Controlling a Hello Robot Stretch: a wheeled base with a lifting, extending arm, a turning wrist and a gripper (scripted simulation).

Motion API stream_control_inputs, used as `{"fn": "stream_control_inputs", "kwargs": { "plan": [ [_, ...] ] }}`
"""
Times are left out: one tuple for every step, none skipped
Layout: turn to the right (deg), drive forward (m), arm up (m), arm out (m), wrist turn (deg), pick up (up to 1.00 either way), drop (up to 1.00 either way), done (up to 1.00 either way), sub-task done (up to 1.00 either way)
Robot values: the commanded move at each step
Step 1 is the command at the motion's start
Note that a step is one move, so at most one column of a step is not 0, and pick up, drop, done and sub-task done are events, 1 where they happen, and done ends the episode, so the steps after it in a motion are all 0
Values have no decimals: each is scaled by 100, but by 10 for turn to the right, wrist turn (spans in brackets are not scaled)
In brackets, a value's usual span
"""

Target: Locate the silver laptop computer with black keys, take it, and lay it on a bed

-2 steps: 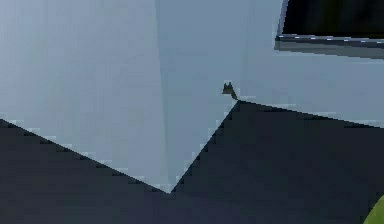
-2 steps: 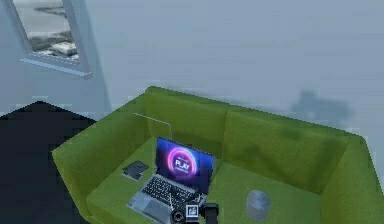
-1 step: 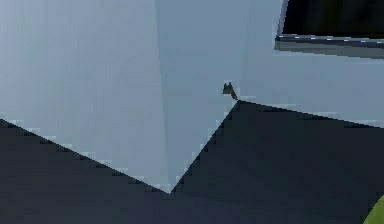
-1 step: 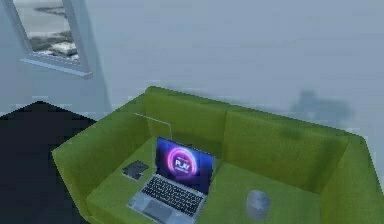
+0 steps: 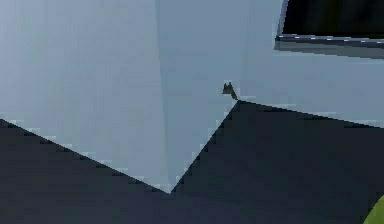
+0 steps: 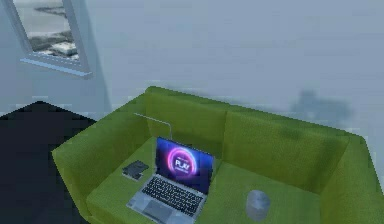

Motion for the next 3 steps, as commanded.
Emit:
{"fn": "stream_control_inputs", "kwargs": {
  "plan": [
    [0,0,10,0,0,0,0,0,0],
    [0,0,50,0,0,0,0,0,0],
    [0,0,6,0,0,0,0,0,0]
  ]
}}
